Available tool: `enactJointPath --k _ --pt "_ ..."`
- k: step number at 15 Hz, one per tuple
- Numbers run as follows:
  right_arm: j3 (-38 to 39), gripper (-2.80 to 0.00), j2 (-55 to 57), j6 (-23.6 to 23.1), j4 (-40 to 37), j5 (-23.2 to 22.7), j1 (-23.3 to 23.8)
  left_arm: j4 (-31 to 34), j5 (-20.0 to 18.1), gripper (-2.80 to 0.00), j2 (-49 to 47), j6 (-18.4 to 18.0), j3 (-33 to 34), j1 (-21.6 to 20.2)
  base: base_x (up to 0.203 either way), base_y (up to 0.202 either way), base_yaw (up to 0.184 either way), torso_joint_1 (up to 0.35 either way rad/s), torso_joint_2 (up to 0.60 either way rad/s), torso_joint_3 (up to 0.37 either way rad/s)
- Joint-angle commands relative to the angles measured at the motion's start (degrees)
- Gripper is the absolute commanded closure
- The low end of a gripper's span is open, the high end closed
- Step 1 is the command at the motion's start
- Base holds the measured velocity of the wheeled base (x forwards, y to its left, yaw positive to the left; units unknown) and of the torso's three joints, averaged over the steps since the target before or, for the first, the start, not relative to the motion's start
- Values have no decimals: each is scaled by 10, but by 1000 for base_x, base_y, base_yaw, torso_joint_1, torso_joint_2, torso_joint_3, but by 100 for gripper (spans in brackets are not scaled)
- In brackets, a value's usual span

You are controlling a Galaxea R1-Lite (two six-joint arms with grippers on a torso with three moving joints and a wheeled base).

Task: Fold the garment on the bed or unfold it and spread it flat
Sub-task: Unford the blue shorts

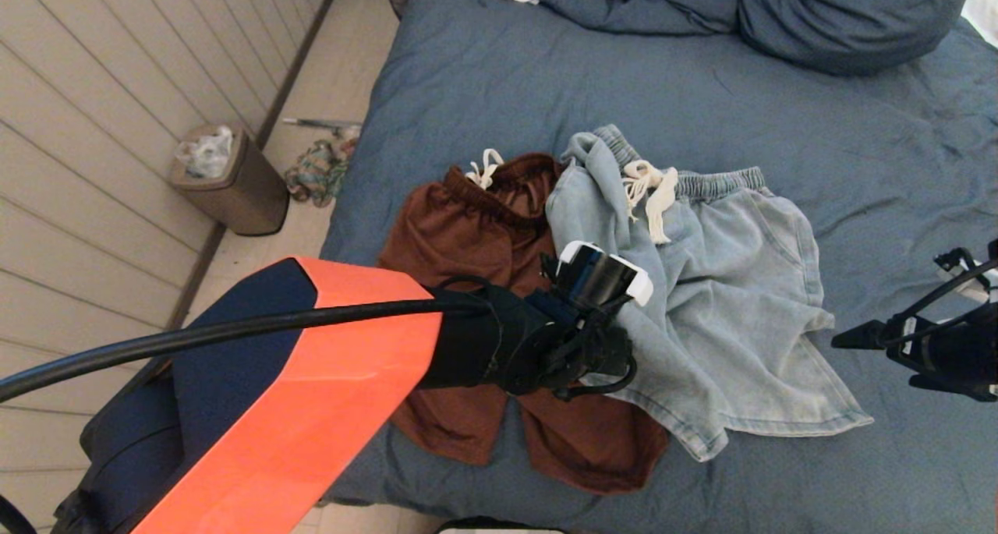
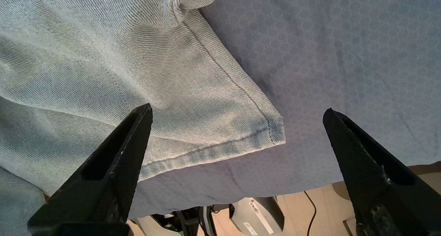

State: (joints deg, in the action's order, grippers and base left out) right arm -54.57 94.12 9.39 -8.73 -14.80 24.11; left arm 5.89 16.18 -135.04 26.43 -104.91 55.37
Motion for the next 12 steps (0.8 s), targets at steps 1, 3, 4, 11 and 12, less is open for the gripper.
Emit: enactJointPath --k 1,3,4,11,12 --pt "1 -280 2 1 -1 -1 -1 -1 4 0 3 3 4 0 0 0 0 0 0 0" --pt "1 -280 5 1 -1 -1 0 0 14 0 9 6 20 0 0 0 0 0 0 0" --pt "1 -280 7 1 -1 -1 0 -2 25 0 17 6 37 -1 0 0 0 0 0 0" --pt "2 -280 13 1 -1 -11 -2 -3 61 0 124 5 139 4 0 0 0 0 0 0" --pt "2 -280 15 1 -1 -15 -2 -1 61 0 142 5 152 12 0 0 0 0 0 0"
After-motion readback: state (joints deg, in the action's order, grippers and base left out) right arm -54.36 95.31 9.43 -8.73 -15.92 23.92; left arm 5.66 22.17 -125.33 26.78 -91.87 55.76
